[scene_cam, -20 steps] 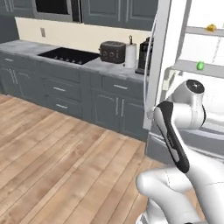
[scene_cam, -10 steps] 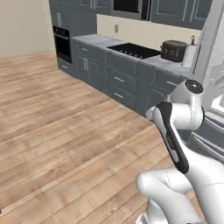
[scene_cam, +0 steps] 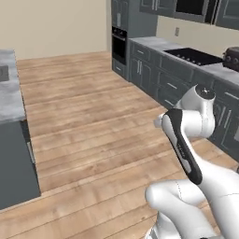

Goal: Take the cheese, steak, and corn from the fridge and place them on the plate on the dining counter to create an appetizer plate.

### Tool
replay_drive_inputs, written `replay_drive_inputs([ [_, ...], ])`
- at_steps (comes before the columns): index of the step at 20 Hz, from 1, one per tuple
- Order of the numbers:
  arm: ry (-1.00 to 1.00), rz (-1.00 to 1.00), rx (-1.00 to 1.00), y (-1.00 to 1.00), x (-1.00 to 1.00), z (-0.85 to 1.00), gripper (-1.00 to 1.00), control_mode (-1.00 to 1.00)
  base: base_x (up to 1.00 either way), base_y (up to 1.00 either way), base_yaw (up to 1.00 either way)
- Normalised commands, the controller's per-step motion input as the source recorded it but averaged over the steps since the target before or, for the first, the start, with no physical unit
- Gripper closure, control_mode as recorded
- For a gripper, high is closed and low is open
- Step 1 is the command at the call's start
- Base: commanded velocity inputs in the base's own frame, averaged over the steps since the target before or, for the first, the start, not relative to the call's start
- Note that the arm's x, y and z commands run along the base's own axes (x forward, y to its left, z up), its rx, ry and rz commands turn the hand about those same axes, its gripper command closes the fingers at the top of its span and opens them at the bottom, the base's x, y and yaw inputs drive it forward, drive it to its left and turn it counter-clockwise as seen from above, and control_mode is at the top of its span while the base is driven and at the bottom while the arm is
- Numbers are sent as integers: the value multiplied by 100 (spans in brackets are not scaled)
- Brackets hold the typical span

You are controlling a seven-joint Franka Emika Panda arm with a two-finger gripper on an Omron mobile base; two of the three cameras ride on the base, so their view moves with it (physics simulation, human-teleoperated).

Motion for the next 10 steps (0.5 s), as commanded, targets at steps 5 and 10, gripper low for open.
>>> replay_drive_inputs([
  [5,0,0,0,0,0,0,100,100,36,100,20],
  [10,0,0,0,0,0,0,100,100,59,100,10],
])
